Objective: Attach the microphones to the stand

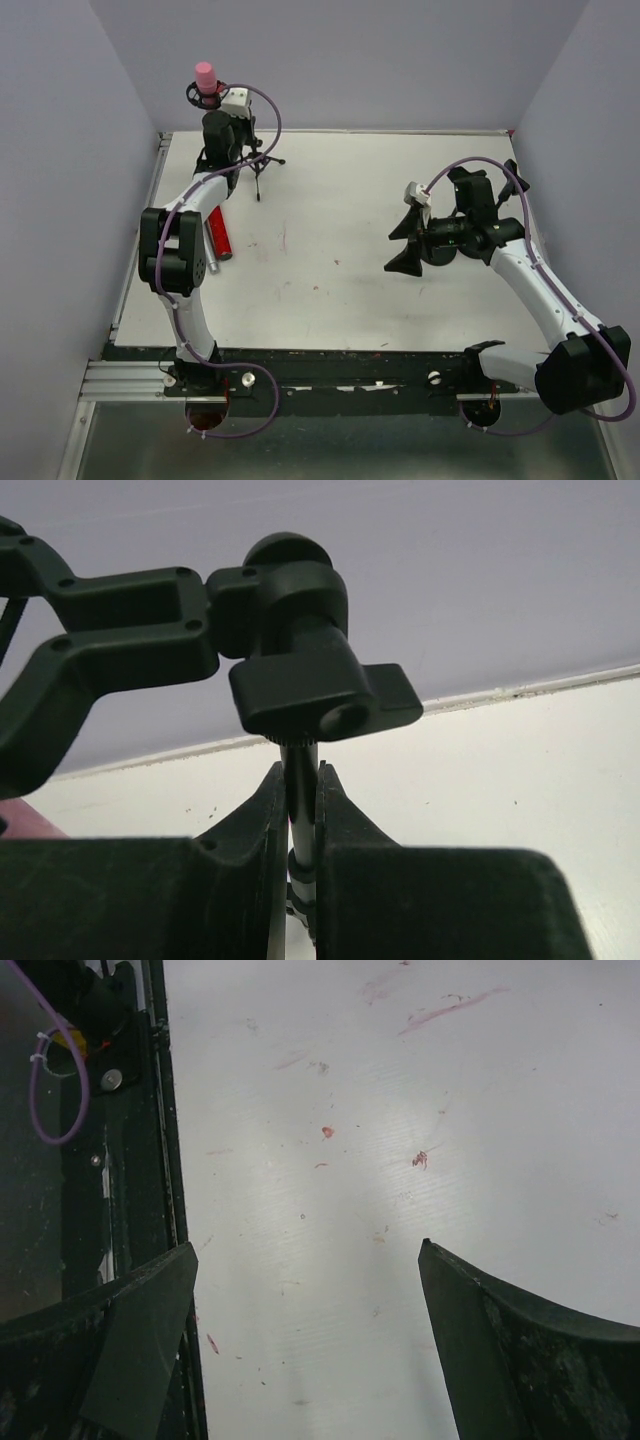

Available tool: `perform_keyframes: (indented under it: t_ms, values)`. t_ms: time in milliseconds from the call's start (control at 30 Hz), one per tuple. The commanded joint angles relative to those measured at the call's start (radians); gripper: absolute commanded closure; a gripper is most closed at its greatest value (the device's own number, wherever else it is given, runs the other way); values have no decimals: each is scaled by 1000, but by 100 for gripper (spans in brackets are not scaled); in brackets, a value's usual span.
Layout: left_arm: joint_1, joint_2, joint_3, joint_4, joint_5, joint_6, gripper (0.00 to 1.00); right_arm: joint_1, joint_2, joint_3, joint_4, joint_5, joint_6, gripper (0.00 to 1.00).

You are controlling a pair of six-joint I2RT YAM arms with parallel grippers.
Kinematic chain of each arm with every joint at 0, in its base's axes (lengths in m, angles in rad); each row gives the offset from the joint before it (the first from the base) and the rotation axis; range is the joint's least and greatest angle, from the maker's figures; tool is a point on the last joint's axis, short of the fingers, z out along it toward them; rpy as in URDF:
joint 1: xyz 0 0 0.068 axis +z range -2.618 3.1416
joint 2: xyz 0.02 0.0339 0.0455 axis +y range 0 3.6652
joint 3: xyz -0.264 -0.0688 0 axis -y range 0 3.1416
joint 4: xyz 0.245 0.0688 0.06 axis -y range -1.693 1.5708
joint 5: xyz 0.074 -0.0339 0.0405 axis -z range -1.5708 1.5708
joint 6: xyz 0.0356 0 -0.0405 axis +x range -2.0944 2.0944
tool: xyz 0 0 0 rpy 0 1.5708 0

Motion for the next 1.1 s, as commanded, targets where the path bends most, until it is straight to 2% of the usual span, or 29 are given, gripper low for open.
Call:
perform_keyframes:
  t_ms: [0,267,500,667,933,1033,1067]
  values:
    - [9,-24,-33,92,15,5,83,-5,11,18,-28,-18,-26,0]
    - [14,-87,-106,105,10,-34,47,-5,10,21,-36,-18,-34,0]
    - [14,-199,-160,44,-6,-55,25,-5,0,21,-47,-16,-44,0]
    - [14,-331,-241,-82,19,-58,21,-5,-6,24,-53,-16,-51,0]
    - [12,-602,-477,-153,-5,-161,21,-8,-21,27,-59,-12,-58,0]
    - [14,-740,-476,-291,-14,-228,20,-12,-30,76,-92,-9,-44,0]
    - [14,-789,-473,-328,-7,-254,14,-12,-33,110,-137,-21,-52,0]
